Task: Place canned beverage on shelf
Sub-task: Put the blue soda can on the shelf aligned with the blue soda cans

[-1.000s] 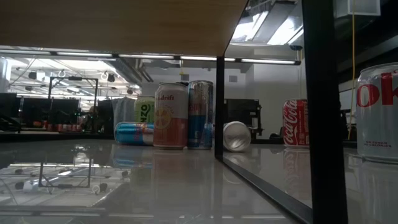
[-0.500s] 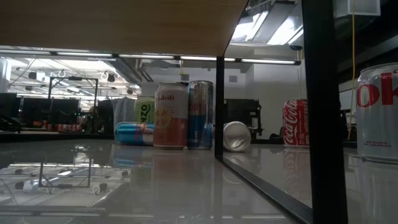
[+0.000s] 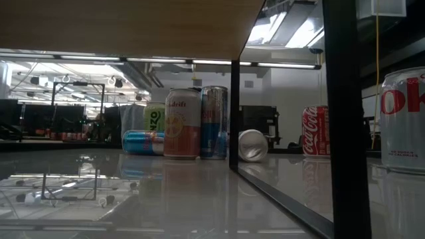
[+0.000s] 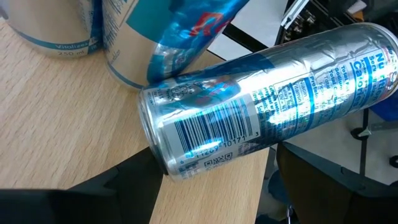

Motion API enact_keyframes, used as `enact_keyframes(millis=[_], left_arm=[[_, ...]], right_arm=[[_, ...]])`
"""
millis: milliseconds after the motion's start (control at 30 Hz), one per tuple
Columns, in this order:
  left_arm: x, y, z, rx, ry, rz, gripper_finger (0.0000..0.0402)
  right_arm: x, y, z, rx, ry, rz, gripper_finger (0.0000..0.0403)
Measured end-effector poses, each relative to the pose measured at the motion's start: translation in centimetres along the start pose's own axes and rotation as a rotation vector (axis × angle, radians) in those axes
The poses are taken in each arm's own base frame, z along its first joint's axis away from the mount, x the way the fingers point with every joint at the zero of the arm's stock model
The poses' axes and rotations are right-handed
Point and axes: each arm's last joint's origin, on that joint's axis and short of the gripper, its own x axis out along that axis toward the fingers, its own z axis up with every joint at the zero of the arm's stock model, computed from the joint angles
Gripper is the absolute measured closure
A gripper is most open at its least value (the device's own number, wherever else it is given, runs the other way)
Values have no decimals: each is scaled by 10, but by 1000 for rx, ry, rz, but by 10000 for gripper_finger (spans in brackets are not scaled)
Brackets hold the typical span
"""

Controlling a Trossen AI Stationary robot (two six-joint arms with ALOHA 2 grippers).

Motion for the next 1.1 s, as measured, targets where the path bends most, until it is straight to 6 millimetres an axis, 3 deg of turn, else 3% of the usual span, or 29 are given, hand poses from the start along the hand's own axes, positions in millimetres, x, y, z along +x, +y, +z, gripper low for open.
enact_keyframes(millis=[600, 1100], left_arm=[[0, 0, 0, -3, 0, 0, 107], [0, 0, 0, -1, 5, -1, 107]], right_arm=[[23, -2, 0, -56, -26, -62, 75], [39, -9, 6, -42, 52, 9, 75]])
